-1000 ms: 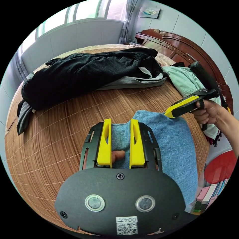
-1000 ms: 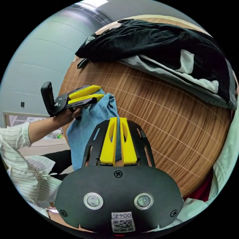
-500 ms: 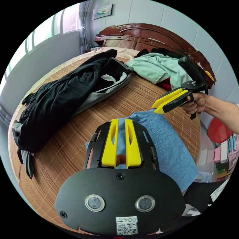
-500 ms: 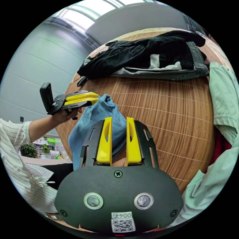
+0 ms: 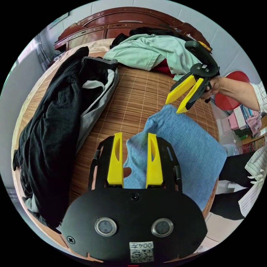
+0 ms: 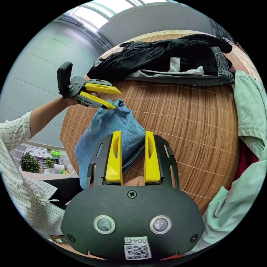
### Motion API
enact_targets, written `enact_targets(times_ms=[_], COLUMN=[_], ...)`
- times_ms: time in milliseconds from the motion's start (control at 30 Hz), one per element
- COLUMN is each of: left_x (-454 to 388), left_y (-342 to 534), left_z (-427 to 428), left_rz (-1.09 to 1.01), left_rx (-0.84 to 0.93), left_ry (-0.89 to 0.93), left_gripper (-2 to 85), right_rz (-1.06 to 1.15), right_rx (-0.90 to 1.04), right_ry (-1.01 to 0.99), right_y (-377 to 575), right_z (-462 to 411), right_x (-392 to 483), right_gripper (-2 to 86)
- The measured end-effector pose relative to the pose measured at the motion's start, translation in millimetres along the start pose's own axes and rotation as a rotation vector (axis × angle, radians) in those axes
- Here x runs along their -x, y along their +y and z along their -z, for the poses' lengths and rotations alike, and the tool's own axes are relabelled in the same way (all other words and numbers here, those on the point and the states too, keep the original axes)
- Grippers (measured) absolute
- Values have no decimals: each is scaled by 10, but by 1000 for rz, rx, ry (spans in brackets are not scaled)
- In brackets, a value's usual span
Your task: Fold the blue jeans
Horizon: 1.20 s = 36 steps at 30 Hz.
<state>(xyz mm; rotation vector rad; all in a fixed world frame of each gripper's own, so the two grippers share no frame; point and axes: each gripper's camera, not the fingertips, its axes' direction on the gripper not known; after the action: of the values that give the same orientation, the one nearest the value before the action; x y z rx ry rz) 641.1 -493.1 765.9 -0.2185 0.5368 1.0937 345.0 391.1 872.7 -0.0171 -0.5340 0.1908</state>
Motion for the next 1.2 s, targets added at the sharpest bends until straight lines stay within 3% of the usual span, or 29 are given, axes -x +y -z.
enact_targets(times_ms=[133,333,433,500,567,667,767,867,967,1200], left_x=[330,586,732,748,578,255,-154,-464,-511,-501], left_y=[-157,5,307,479,596,697,662,678,866,1313], left_z=[-238,-331,-402,-377,-53,285,87,-256,-413,-556], left_rz=[28,119,246,289,305,265,143,70,168,330], left_rx=[69,59,89,61,-54,-208,-161,-81,-104,-155], left_ry=[168,158,5,53,-22,11,52,7,-119,-87], left_gripper=[90,26,13,9,8,7,7,8,8,7], right_rz=[-1,-18,-139,-190,-204,-236,-186,-62,14,79], right_rx=[3,-24,-47,-70,-90,-145,-211,-112,-77,-17], right_ry=[58,119,49,21,15,112,133,178,213,109], right_y=[-2,120,238,317,365,453,489,347,205,329], right_z=[6,-4,-6,31,112,338,496,343,283,548], right_x=[78,95,-61,-90,-45,91,336,596,700,589], right_gripper=[97,38,40,43,50,54,65,104,86,76])
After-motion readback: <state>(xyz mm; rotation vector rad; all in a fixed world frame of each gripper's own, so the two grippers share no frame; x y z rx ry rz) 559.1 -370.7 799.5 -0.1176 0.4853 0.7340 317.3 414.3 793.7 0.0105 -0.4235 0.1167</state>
